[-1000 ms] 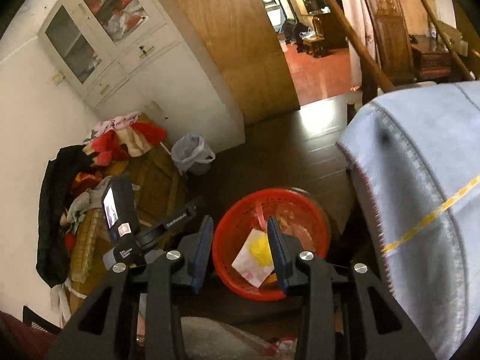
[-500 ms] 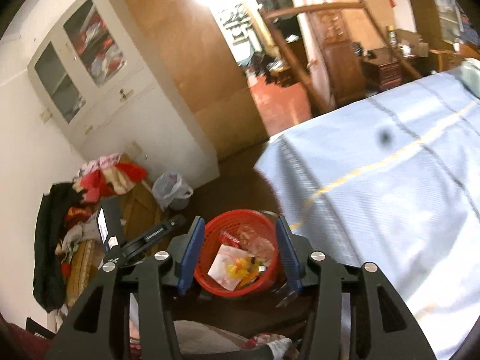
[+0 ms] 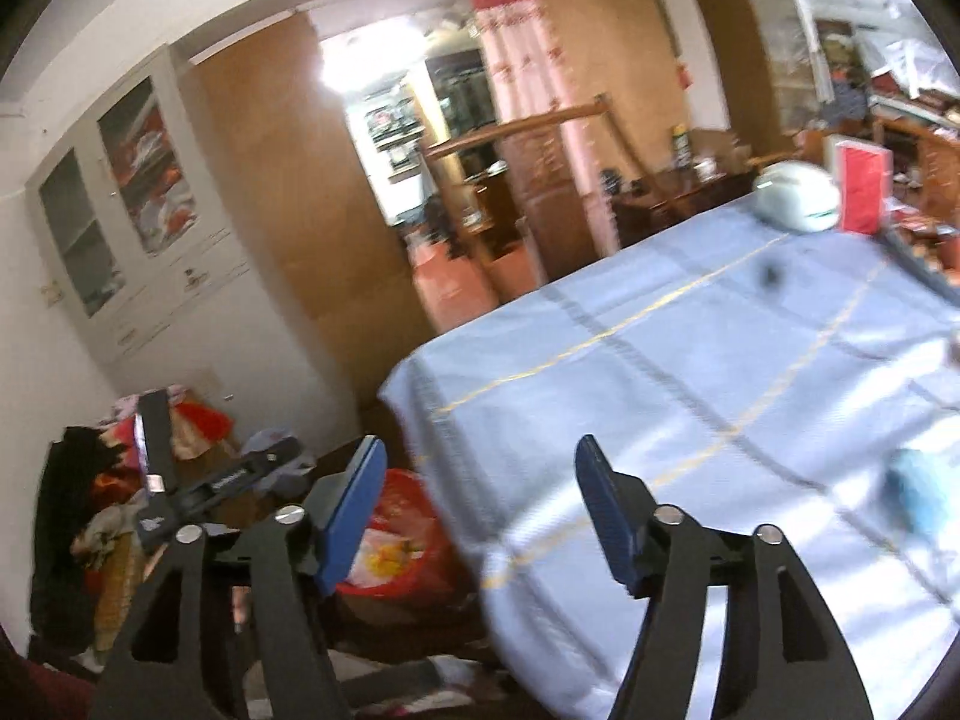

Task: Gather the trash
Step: 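Return both open tools over the table toward the blue face mask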

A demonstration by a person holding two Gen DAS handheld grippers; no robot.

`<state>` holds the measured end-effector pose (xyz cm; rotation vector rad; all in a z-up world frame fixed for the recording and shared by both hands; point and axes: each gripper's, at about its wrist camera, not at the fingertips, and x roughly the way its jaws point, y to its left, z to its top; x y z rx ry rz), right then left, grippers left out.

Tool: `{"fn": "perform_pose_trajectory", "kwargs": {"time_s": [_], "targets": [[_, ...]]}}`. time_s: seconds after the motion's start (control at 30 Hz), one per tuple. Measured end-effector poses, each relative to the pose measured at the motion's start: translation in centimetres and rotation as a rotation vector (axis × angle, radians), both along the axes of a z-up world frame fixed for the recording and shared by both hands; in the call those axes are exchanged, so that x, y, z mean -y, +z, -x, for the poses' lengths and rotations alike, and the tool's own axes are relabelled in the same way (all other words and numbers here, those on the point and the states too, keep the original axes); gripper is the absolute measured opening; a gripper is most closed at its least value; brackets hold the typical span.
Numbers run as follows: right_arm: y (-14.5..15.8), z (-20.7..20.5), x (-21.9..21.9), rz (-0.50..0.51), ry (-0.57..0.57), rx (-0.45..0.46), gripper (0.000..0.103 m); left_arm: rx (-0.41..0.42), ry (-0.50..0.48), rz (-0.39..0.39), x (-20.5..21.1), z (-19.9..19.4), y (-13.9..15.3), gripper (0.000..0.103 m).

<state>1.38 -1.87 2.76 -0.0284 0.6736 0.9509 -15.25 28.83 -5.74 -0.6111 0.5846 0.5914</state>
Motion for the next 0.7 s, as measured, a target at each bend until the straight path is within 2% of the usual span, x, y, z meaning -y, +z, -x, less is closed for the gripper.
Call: {"fn": "perform_pose_trajectory", "kwargs": {"time_s": [0.13, 0.3, 0.4, 0.47, 0.6, 0.63, 0.7], "targets": [[0.3, -2.9, 5.2, 0.047, -0.138, 0.043, 0.075, -0.008, -0.148, -0.039, 3.8, -4.6, 1.4, 0.096], [0.4, -8.4, 12.3, 0.068, -0.333, 0.034, 0.079, -0.035, -0.376, -0.089, 10.5, -11.9, 2.7, 0.096], [-0.1, -12.1, 16.5, 0.081, -0.455, 0.018, 0.079, -0.058, -0.522, -0.085, 14.7, -16.0, 3.1, 0.096], [-1.1, -14.7, 19.6, 0.067, -0.537, -0.015, 0.08, -0.07, -0.613, -0.071, 17.4, -18.4, 3.2, 0.096], [-4.2, -17.3, 23.9, 0.017, -0.654, -0.065, 0.08, -0.122, -0.809, -0.051, 24.2, -23.6, 3.1, 0.096], [-5.1, -18.3, 25.0, 0.026, -0.683, -0.133, 0.08, -0.136, -0.85, -0.047, 25.8, -24.7, 2.9, 0.096], [-5.4, -18.8, 26.1, -0.043, -0.68, -0.188, 0.08, -0.157, -0.928, -0.04, 28.6, -26.5, 2.6, 0.096]]}}
